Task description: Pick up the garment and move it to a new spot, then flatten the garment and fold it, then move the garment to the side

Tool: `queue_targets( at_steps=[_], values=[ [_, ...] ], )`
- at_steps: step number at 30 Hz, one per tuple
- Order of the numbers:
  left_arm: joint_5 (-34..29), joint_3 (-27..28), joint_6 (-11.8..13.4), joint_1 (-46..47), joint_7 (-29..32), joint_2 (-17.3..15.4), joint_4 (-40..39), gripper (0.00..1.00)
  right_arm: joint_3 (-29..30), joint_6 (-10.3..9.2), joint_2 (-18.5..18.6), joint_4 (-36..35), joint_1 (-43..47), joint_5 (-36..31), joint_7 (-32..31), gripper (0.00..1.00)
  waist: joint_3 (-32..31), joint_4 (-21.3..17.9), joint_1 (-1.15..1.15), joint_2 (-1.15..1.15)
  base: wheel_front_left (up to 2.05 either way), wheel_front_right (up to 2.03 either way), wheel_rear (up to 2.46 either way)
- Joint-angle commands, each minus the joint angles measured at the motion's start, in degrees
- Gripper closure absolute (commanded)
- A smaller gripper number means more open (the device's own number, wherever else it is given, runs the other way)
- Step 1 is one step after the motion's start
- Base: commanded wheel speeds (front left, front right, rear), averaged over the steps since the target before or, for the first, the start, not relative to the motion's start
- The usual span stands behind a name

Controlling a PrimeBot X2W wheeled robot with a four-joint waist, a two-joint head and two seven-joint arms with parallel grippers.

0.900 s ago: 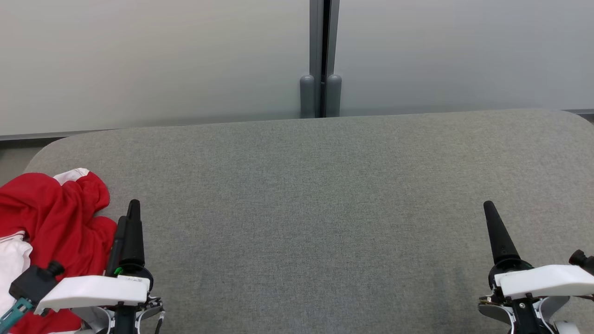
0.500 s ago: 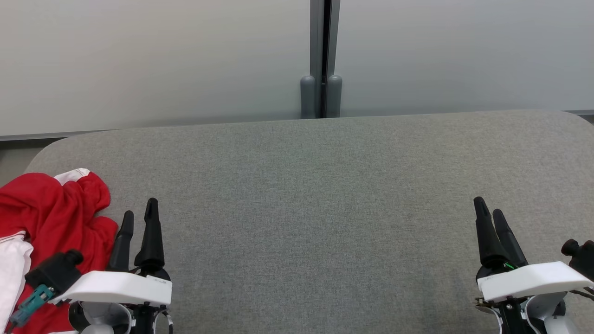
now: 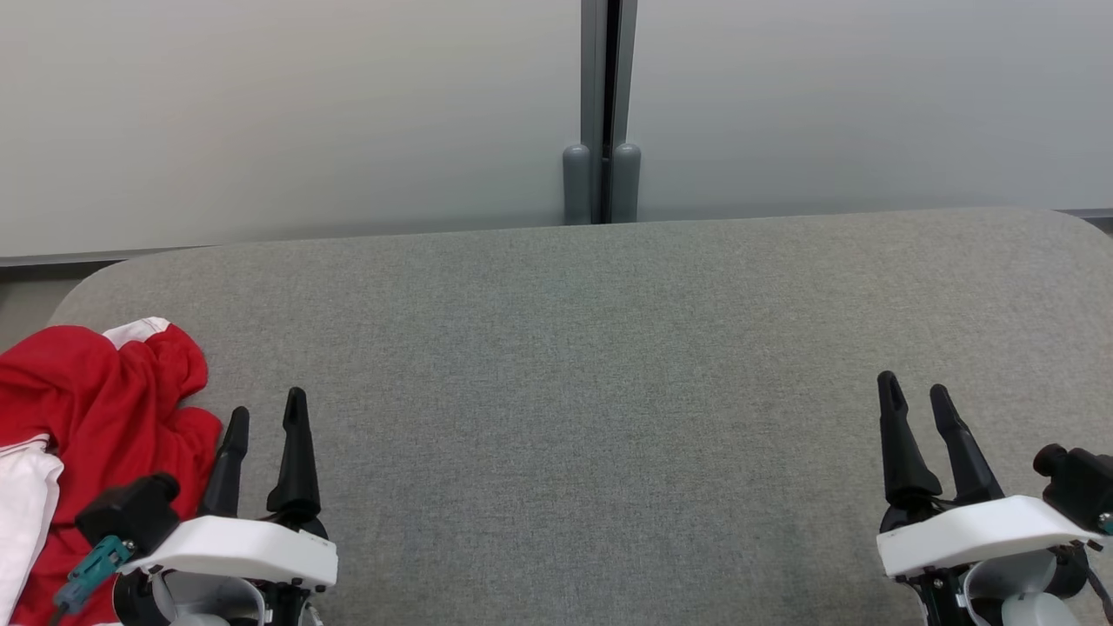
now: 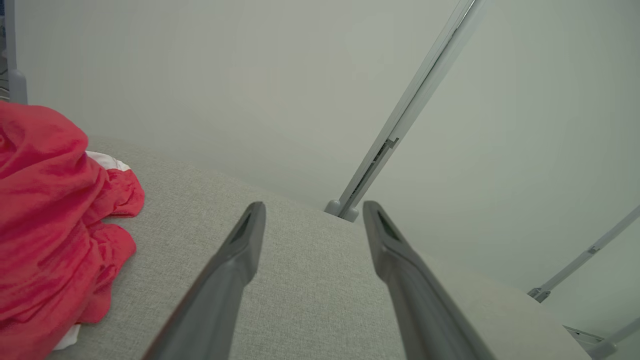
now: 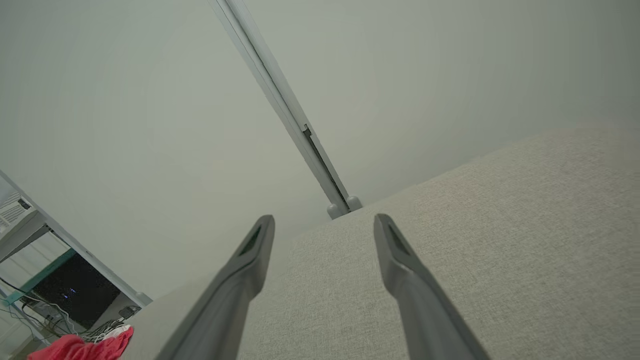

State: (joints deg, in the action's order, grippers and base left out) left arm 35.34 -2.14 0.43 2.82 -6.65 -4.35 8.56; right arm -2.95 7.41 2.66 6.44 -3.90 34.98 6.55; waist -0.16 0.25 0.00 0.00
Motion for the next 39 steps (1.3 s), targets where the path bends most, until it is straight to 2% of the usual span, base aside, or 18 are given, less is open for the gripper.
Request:
queue_targets(
  at_steps=[1,23,39],
  values=[
    [-1.7,-0.3,0.1,1.2,-0.6,-0.6,-0.3,0.00,-0.2,0.10,0.4,-0.2,-0.6,-2.2,0.8,0.00,0.0,0.0,0.00,0.00,0.00,0.00,0.00],
    [-14.1,-1.7,1.3,1.0,-3.8,-0.5,-0.7,0.00,-1.3,0.11,0.2,2.4,-1.7,-17.3,4.0,0.00,-0.3,0.0,0.00,0.00,0.00,0.00,0.00],
    [-21.2,-1.7,0.5,0.4,-5.8,0.4,-0.7,0.00,-2.2,0.12,0.3,2.3,-1.8,-24.6,6.0,0.00,-0.5,0.1,0.00,0.00,0.00,0.00,0.00]
  ],
)
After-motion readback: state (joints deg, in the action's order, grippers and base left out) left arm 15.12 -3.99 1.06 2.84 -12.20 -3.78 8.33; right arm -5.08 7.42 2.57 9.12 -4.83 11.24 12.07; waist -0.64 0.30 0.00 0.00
